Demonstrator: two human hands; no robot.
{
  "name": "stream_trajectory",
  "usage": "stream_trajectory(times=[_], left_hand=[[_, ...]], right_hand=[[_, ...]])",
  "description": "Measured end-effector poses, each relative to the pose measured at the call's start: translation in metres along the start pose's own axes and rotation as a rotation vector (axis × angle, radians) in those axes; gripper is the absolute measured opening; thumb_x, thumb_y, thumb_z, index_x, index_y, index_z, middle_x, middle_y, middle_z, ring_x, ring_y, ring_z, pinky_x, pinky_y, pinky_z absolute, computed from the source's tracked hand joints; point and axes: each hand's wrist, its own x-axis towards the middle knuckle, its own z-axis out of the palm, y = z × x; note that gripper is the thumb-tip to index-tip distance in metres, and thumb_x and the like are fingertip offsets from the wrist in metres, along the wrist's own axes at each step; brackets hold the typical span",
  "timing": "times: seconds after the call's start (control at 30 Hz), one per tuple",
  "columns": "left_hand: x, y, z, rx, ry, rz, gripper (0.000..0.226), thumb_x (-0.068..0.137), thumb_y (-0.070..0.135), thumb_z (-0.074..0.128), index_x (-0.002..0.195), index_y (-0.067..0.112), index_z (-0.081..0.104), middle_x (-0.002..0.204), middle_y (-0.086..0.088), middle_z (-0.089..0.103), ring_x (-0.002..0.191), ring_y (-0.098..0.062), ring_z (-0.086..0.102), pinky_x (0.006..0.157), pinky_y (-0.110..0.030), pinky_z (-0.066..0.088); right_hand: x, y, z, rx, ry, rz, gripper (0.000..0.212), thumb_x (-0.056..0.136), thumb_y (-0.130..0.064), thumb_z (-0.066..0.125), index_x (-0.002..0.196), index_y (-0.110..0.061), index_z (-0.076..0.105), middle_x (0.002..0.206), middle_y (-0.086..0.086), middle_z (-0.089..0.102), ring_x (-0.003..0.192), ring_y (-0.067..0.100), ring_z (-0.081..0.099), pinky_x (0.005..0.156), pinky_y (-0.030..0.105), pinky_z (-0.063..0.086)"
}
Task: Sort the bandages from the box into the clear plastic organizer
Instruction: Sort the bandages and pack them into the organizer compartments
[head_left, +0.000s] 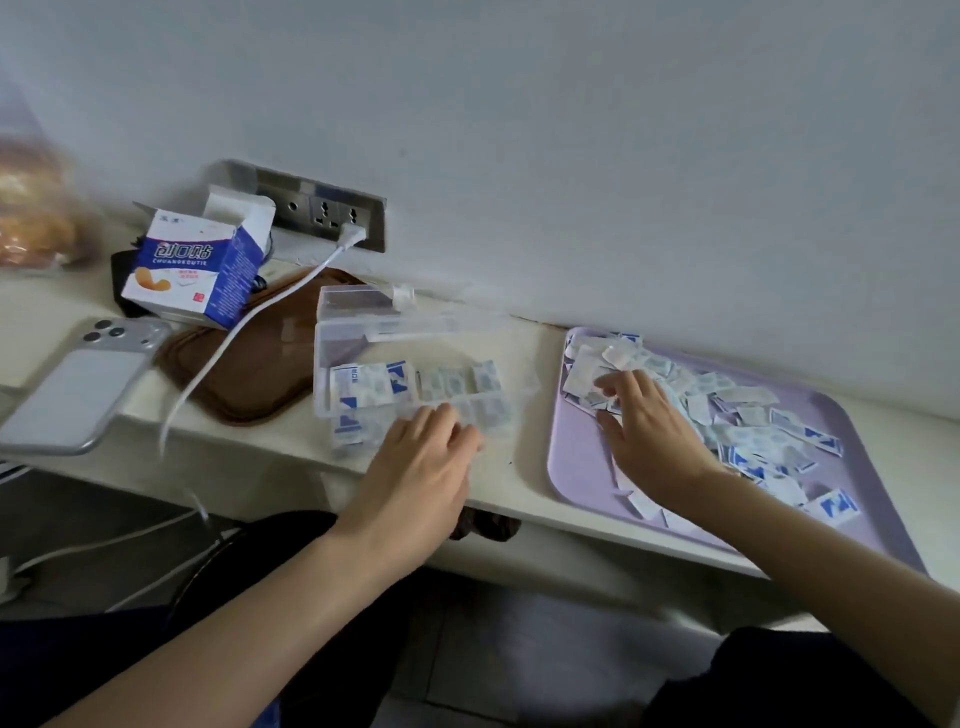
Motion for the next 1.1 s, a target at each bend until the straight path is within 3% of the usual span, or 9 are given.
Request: stream_trajectory(times=[0.13,0.3,0.43,0.5,0.6,0.67,0.87,0.97,1.1], left_hand=[[-0.007,0.014,0.031,-0.016,-0.126,0.105,0.025,0.068,0.017,0.067,0.092,0.024,0.063,0.086,0.005,0.055,0.078,-0.016,0.057,0.070,-0.027,0.042],[0.012,0.037,0.046,-0.085,-0.160,0.069,0.029,0.077,0.021,0.038,0.093,0.022,0.062,0.089,0.005,0.056,0.077,-0.017,0.057,0.073,-0.027,0.030],[0.048,0.071,0.059,-0.122,-0.176,0.107,0.025,0.072,0.014,0.049,0.092,0.017,0.062,0.093,-0.002,0.060,0.081,-0.024,0.061,0.074,-0.027,0.040],[0.064,0.085,0.063,-0.153,-0.211,0.117,0.030,0.074,0.011,0.052,0.103,0.012,0.062,0.101,-0.008,0.060,0.088,-0.030,0.061,0.078,-0.033,0.048],[0.080,0.102,0.064,-0.162,-0.360,0.121,0.041,0.092,0.013,0.042,0.133,0.012,0.043,0.131,-0.012,0.044,0.118,-0.032,0.045,0.098,-0.038,0.038],[0.085,0.111,0.069,-0.083,-0.446,0.115,0.045,0.097,0.017,0.036,0.141,0.018,0.030,0.144,-0.007,0.030,0.128,-0.027,0.035,0.102,-0.037,0.032],[0.082,0.121,0.079,0.050,-0.450,0.115,0.043,0.100,0.026,0.031,0.142,0.021,0.023,0.150,-0.004,0.021,0.131,-0.025,0.030,0.100,-0.039,0.029],[0.084,0.122,0.077,0.052,-0.464,0.106,0.041,0.100,0.026,0.030,0.141,0.022,0.025,0.149,-0.002,0.022,0.130,-0.025,0.030,0.100,-0.039,0.029],[0.084,0.124,0.076,0.084,-0.476,0.098,0.040,0.101,0.025,0.028,0.140,0.021,0.025,0.149,-0.002,0.021,0.129,-0.025,0.030,0.101,-0.040,0.030]], right_hand=[[-0.013,0.043,0.008,-0.119,-0.169,0.156,0.051,0.096,-0.035,0.044,0.139,-0.012,0.030,0.137,0.009,0.037,0.127,0.024,0.038,0.107,0.034,0.030],[-0.003,0.058,0.009,-0.119,-0.169,0.148,0.060,0.093,-0.036,0.052,0.141,-0.012,0.026,0.141,0.011,0.032,0.130,0.028,0.033,0.110,0.037,0.029],[-0.003,0.083,0.004,-0.239,-0.339,0.341,0.090,0.081,-0.059,0.057,0.143,-0.009,0.015,0.144,0.017,0.025,0.132,0.038,0.028,0.107,0.050,0.030],[-0.003,0.095,-0.001,-0.247,-0.445,0.391,0.100,0.077,-0.063,0.058,0.146,-0.009,0.010,0.148,0.020,0.020,0.135,0.042,0.023,0.107,0.057,0.028],[-0.004,0.113,-0.009,-0.172,-0.484,0.335,0.099,0.075,-0.057,0.064,0.148,-0.017,0.011,0.153,0.013,0.017,0.141,0.036,0.015,0.112,0.055,0.021],[-0.005,0.122,-0.013,-0.120,-0.492,0.295,0.094,0.076,-0.055,0.065,0.147,-0.018,0.018,0.150,0.011,0.024,0.138,0.033,0.023,0.112,0.050,0.026],[-0.005,0.141,-0.018,-0.070,-0.358,0.233,0.063,0.086,-0.040,0.062,0.139,-0.015,0.037,0.140,0.004,0.043,0.124,0.024,0.046,0.101,0.040,0.040],[-0.003,0.146,-0.017,-0.052,-0.322,0.219,0.063,0.085,-0.036,0.065,0.136,-0.011,0.039,0.136,0.008,0.044,0.121,0.026,0.047,0.101,0.040,0.040],[-0.009,0.154,-0.022,0.050,-0.405,0.201,0.081,0.078,-0.038,0.072,0.143,-0.013,0.029,0.142,0.006,0.039,0.129,0.024,0.038,0.105,0.035,0.031]])
